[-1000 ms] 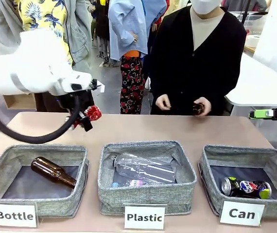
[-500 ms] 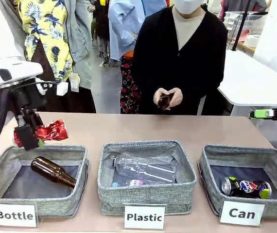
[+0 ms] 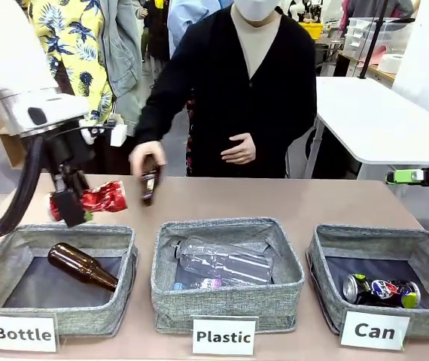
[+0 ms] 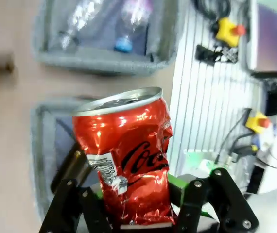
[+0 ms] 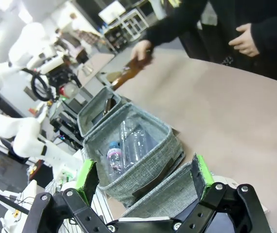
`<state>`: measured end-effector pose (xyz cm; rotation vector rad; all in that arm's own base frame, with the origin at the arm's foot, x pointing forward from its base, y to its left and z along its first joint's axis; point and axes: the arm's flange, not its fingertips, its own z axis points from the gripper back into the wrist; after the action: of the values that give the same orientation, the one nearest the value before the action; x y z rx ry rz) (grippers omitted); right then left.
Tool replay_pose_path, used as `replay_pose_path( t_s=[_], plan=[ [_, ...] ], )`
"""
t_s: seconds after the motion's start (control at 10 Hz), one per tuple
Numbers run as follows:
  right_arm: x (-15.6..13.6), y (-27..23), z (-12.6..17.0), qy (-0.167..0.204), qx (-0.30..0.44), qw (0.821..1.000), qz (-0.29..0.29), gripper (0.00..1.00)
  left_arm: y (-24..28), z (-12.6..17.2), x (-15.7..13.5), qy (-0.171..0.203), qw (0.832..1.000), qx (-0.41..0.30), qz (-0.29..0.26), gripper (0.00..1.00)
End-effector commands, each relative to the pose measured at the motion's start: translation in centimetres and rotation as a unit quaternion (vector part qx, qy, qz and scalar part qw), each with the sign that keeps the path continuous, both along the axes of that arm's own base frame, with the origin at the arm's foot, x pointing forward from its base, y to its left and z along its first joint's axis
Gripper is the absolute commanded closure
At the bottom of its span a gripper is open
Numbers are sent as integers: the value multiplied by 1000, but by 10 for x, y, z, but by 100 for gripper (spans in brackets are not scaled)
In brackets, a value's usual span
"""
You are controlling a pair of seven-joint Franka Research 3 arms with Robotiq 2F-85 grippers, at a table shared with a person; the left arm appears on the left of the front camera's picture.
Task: Sort the can waste into the basket.
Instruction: Pick up the can waste from the table and place it in the right Fabric basket.
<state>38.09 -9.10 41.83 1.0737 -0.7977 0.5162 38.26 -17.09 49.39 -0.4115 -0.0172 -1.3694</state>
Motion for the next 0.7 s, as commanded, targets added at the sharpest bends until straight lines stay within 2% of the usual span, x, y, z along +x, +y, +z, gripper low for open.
replay_pose_path(
  t_s=[0.0, 0.1, 0.2, 0.3, 0.5, 0.6],
  plan=[
    [2, -1, 5, 7, -3, 1000, 0, 0, 19, 34, 18, -14, 998, -36, -44, 100],
    [2, -1, 5, 7, -3, 1000, 0, 0, 78, 71, 7, -1, 997, -63, -36, 100],
    [2, -1, 5, 7, -3, 1000, 0, 0, 158, 117, -27, 7, 995, -100, -12, 100],
    [2, -1, 5, 7, -3, 1000, 0, 0, 215, 151, -61, 21, 988, -152, -16, 100],
    [2, -1, 5, 7, -3, 1000, 0, 0, 303, 187, -116, -15, 970, -238, 40, 100],
    [2, -1, 5, 7, -3, 1000, 0, 0, 333, 178, -129, -16, 962, -258, 86, 100]
  ],
)
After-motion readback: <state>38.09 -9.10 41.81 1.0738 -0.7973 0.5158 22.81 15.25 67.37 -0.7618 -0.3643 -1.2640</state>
